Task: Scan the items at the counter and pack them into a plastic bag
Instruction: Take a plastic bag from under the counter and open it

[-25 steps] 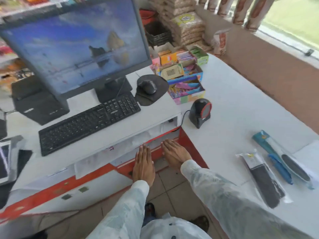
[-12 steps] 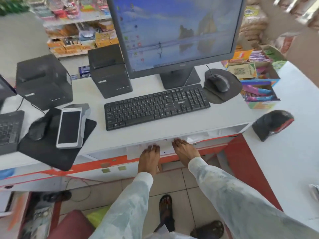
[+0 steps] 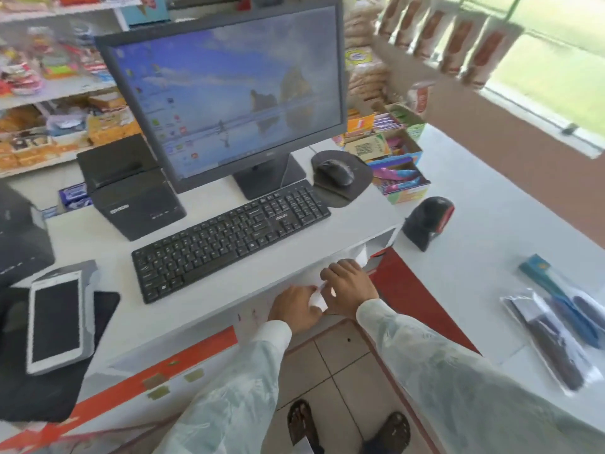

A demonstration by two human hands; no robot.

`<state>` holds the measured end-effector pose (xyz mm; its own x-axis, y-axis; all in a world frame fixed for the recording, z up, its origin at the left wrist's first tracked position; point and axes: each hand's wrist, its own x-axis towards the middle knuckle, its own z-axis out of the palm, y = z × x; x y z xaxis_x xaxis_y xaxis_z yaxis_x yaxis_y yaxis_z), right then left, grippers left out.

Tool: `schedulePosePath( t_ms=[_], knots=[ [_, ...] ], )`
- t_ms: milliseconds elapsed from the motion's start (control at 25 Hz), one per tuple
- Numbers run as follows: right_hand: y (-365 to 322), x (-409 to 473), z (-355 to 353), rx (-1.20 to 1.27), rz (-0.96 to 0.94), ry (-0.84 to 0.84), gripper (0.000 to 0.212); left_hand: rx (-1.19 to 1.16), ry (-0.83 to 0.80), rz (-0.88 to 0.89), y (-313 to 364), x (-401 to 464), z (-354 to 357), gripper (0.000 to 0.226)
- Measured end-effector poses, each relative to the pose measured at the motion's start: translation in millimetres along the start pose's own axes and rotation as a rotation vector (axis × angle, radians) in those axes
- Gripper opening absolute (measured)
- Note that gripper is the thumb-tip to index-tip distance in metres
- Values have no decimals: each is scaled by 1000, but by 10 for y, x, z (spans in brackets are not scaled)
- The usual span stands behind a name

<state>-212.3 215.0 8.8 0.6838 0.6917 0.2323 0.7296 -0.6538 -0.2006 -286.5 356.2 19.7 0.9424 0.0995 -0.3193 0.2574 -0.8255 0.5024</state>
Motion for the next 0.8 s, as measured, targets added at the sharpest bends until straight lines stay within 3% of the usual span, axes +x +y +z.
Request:
schedulePosePath(
  t_ms=[120, 280, 320, 400, 480, 520, 680, 760, 800],
  knots=[
    [511, -232, -388, -8, 518, 111, 31, -278, -193, -8, 510, 184, -3, 36],
    [1111, -807, -853, 62, 1121, 202, 30, -240, -247, 160, 1355, 372, 44, 50],
    [1240, -940, -996, 220, 1312, 177, 32, -229, -247, 213, 1587, 422, 84, 45],
    [1475, -1146, -1220, 773, 1611, 85, 54, -115, -229, 360, 2063, 450, 162, 36],
    [1641, -1376, -1434, 1163, 1590, -81, 65, 62, -157, 594, 2555, 421, 287, 35],
    [1746, -1478, -1544, 1233, 1557, -46, 66, 160, -94, 735, 2787, 399, 369, 35],
    [2223, -1840, -2027, 1359, 1490, 369, 45, 576, 223, 1206, 3479, 398, 618, 27],
    [2476, -2000, -2238, 1449, 1343, 521, 47, 725, 338, 1359, 3681, 484, 714, 35],
    [2559, -2063, -2345, 1599, 1300, 646, 52, 731, 307, 1379, 3767, 556, 745, 42]
  ],
)
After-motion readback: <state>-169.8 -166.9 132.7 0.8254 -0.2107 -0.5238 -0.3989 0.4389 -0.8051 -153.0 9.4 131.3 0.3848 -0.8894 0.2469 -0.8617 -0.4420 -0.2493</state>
